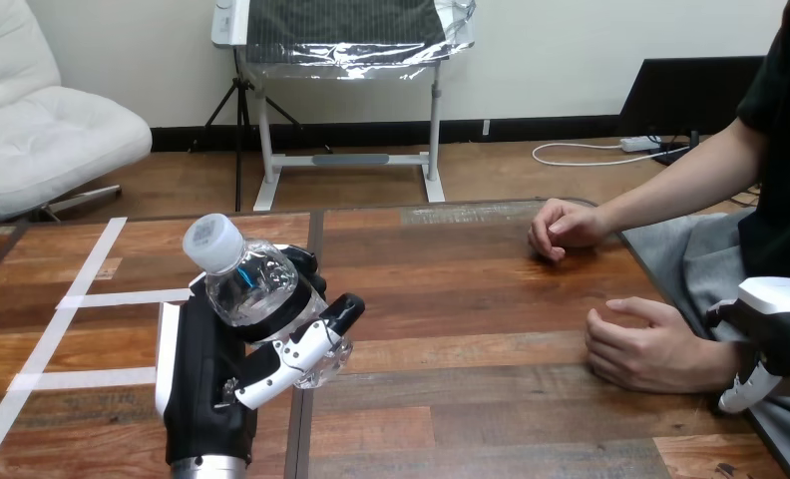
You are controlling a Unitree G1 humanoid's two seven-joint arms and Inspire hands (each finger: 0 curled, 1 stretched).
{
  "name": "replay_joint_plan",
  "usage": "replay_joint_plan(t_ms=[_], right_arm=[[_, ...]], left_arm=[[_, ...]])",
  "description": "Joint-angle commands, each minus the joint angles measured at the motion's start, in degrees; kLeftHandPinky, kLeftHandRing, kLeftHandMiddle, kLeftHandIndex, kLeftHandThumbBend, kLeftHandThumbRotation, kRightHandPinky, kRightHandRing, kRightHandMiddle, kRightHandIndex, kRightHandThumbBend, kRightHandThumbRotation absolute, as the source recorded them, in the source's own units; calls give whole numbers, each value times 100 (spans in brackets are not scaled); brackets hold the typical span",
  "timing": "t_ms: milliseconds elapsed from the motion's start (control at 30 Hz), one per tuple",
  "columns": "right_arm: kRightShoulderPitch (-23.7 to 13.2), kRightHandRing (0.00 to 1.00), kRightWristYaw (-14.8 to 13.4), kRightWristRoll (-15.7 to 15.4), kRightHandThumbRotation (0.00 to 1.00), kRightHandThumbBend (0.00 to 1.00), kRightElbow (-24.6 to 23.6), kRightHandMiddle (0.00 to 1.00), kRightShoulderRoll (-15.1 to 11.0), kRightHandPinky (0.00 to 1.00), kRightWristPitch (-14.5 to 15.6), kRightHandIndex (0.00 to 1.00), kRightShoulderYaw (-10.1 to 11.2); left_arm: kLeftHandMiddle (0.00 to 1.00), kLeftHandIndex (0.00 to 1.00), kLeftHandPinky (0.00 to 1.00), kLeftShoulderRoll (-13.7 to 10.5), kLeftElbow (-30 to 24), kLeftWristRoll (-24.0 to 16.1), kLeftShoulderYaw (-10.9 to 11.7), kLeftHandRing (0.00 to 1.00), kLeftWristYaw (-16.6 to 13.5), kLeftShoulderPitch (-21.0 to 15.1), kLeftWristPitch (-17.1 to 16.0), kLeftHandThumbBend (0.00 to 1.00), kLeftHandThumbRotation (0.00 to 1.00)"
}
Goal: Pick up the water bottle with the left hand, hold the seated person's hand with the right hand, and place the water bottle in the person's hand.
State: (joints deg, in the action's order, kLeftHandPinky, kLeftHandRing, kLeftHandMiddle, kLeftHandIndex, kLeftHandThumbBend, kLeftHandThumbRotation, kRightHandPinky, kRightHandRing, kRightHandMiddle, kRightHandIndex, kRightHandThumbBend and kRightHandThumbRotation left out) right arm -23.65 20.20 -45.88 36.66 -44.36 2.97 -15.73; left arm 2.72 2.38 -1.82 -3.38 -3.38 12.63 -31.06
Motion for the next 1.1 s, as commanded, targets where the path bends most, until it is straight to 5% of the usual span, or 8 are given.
replay_joint_plan(t_ms=[0,400,1067], right_arm=[[-381,92,-211,-89,8,71,407,92,107,87,-90,87,-244],[-660,84,-303,-28,6,68,878,87,200,74,-190,83,-529],[-972,64,99,119,0,63,1353,73,336,53,-574,77,-871]], left_arm=[[46,49,46,8,-163,6,22,44,31,-227,-140,63,0],[46,50,47,26,-268,34,47,44,21,-171,-66,63,0],[46,49,44,71,-373,78,61,44,-13,-142,70,63,0]])
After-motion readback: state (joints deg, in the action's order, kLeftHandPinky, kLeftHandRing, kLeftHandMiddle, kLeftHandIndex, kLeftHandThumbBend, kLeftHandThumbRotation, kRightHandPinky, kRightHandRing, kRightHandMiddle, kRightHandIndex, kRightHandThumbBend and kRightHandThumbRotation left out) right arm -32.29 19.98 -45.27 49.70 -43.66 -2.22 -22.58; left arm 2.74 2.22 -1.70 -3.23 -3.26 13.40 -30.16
